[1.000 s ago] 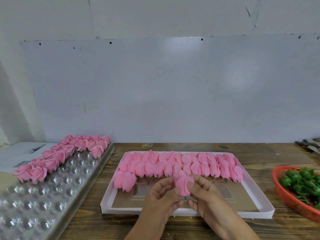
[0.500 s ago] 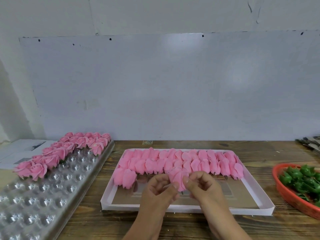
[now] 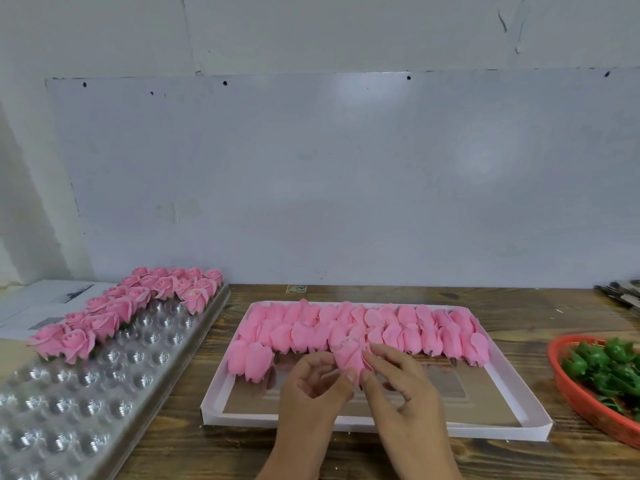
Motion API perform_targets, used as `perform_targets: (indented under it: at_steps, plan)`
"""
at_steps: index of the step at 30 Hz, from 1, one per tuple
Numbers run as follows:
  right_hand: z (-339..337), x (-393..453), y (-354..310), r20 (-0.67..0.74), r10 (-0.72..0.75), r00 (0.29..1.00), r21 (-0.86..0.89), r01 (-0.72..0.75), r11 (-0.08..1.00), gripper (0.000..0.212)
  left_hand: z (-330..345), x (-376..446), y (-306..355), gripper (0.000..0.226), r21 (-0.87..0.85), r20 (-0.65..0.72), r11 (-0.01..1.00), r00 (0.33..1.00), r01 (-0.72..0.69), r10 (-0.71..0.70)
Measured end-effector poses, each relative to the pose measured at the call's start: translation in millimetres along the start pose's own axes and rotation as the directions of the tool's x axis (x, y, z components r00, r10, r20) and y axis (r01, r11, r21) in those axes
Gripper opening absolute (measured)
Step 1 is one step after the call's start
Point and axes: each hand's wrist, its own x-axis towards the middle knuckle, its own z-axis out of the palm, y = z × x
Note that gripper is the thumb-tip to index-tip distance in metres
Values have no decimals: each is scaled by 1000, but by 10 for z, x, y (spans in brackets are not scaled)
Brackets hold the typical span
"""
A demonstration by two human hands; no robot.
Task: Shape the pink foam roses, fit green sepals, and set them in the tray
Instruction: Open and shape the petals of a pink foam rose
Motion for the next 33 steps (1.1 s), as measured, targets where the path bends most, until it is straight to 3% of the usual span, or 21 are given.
perform_targets:
  at_steps: [4,7,11,17,22,28,33]
  plan:
    - [17,4,27,-10,-22,1000,60,22,998,41,19,-31,6,47,65,-14,997,999,-40,41]
    - [46,-1,54,19,75,997,168,-77,983,40,28,-45,9,33,154,-35,987,998,-52,58]
    - [68,-9,25,113,189,975,304,-215,928,51,16,-55,15,32,236,-42,969,996,-68,80]
    - [64,2,-2,140,192,971,440,-235,867,38,14,-72,-24,30,322,-5,937,989,-135,145]
    - [-9,55,-10,160,184,970,482,-240,843,33,3,-95,-7,26,422,116,865,963,-270,244]
    - [-61,103,-24,321,182,930,565,-342,751,28,-31,-47,71,23,271,63,945,983,-186,175]
    - [-55,124,4,349,179,920,579,-362,730,32,-23,-41,68,27,218,42,967,991,-135,129]
